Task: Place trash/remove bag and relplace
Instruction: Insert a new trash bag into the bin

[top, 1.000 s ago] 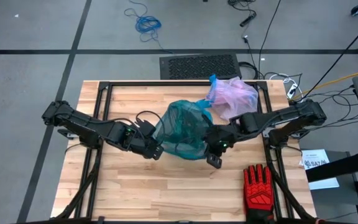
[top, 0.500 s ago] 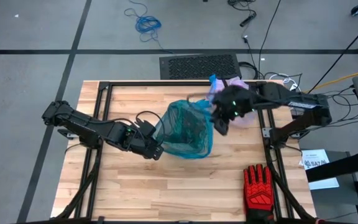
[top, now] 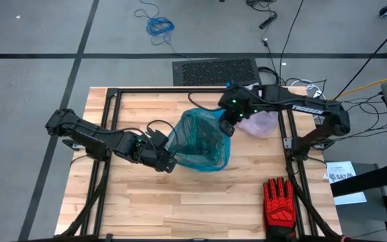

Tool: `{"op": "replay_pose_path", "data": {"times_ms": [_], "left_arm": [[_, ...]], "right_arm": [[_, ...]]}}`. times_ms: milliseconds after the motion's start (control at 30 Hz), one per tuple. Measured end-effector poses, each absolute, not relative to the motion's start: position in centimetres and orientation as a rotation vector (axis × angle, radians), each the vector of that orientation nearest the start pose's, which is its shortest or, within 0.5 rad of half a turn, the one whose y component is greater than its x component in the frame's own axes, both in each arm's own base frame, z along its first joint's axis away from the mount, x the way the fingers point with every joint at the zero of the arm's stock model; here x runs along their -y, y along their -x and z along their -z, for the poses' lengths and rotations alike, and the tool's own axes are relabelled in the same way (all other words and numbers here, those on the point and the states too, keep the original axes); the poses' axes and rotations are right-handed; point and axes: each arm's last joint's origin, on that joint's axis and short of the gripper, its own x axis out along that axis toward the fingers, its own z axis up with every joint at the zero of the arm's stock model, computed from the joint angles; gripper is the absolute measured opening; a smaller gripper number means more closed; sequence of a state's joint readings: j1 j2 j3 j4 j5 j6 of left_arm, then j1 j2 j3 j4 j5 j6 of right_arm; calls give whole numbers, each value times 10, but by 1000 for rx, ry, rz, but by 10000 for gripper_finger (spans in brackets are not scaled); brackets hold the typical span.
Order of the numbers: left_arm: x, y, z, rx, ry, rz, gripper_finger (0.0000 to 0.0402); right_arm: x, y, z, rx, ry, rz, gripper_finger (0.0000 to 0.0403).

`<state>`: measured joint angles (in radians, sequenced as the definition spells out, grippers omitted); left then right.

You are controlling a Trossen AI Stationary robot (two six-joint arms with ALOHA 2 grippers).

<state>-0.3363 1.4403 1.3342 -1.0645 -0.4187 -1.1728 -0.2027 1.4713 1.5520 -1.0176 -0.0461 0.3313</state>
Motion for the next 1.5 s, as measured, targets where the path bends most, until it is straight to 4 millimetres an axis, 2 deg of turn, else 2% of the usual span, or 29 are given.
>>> {"op": "replay_pose_path", "data": {"times_ms": [267, 467, 533, 733, 933, 1100, 1333, 1400, 1500], "left_arm": [[79, -261, -312, -867, 646, -682, 137], [79, -261, -312, -867, 646, -683, 137], [79, -261, -312, -867, 646, -683, 137], [79, -261, -312, -867, 645, -683, 137], [79, -263, -310, -866, 628, -697, 137], [81, -268, -303, -889, 606, -706, 137], [83, -267, -301, -909, 610, -698, 137], [83, -267, -301, -918, 607, -698, 137], [83, -267, -301, -924, 607, -694, 137]], "right_arm": [[59, -273, -361, -1027, -402, 374, 1], [59, -272, -359, -1036, -392, 396, 0], [59, -273, -350, -1054, -392, 398, 0], [57, -275, -301, -1139, -403, 367, 0], [53, -269, -289, -1111, -435, 370, 0], [51, -252, -308, -1036, -433, 365, 0], [31, -204, -354, -861, -307, 197, 0], [24, -201, -360, -803, -274, 165, 0], [19, -209, -362, -702, -238, 179, 0]]}}
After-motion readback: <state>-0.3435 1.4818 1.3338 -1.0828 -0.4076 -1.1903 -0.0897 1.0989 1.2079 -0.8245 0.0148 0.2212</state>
